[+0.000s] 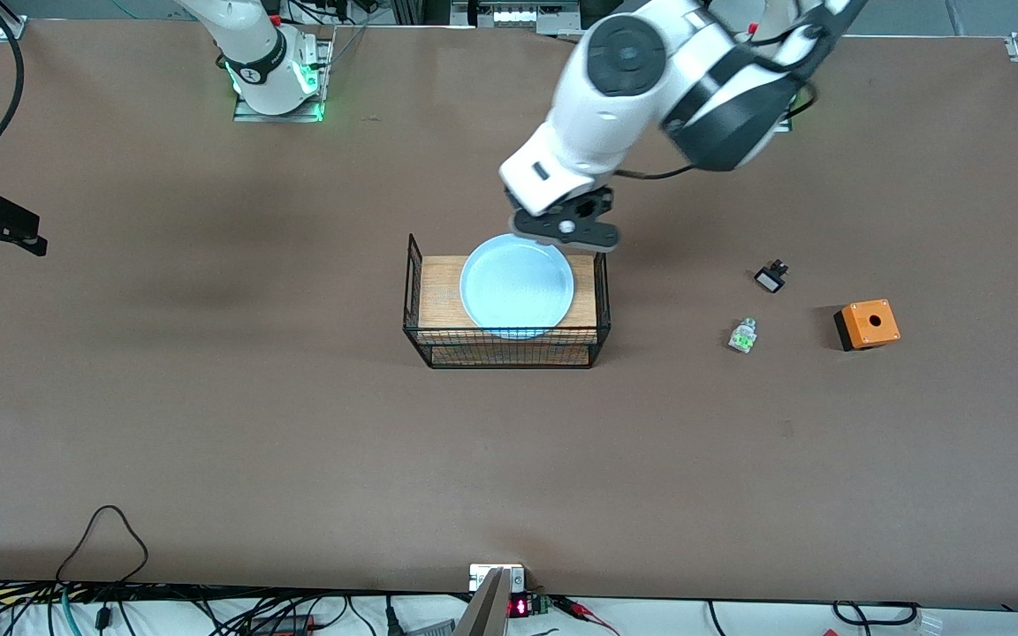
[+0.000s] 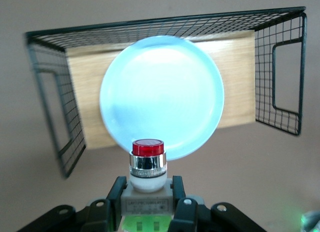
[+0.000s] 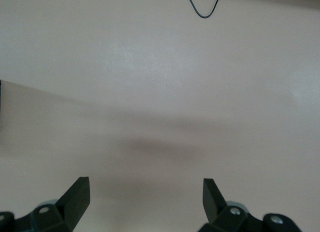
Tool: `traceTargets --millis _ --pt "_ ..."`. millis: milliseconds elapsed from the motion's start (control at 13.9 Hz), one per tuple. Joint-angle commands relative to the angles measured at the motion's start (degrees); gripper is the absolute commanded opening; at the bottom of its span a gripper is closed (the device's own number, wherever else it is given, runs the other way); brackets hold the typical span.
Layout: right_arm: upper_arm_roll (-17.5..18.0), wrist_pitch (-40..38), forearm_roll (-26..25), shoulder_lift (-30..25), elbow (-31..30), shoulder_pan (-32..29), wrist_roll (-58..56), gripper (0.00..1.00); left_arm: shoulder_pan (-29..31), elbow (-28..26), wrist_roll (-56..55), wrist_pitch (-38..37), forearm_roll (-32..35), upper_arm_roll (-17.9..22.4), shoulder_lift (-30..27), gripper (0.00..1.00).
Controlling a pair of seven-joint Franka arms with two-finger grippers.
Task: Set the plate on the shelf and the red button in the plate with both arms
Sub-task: 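Carry the red-capped switch with the left gripper over the plate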
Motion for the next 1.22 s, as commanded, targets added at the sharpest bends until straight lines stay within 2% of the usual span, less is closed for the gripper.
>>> traceTargets --millis 0,216,360,576,865,1081,1153 --pt "0.0 -0.5 -0.3 0.6 1.4 0.1 0.1 1.0 -3.4 6.4 -2.4 1.2 5.1 0.7 8.5 0.13" --pt "0.0 -0.5 -0.4 0.6 1.6 0.1 0.0 1.0 -5.5 8.3 -4.3 2.4 10.2 1.4 12.7 0.13" --pt "0.0 -0.5 -0.4 0.6 1.7 0.1 0.0 1.0 -6.6 8.0 -6.0 5.9 11.2 1.8 14.5 0.14" --pt "0.2 -0.3 -0.4 0.6 1.7 0.1 0.0 1.0 -7.9 7.9 -7.6 6.3 14.5 1.8 15.6 0.14" --pt "0.2 0.0 -0.4 0.7 1.7 0.1 0.0 1.0 -7.9 7.7 -7.9 6.4 14.8 1.9 16.3 0.14" --pt "0.1 0.1 -0.6 0.7 1.7 0.1 -0.1 1.0 -7.9 7.6 -7.8 6.4 14.9 2.2 16.9 0.21" --pt "0.1 0.3 -1.0 0.8 1.8 0.0 -0.2 1.0 -7.9 7.6 -7.9 6.4 14.8 2.2 16.9 0.38"
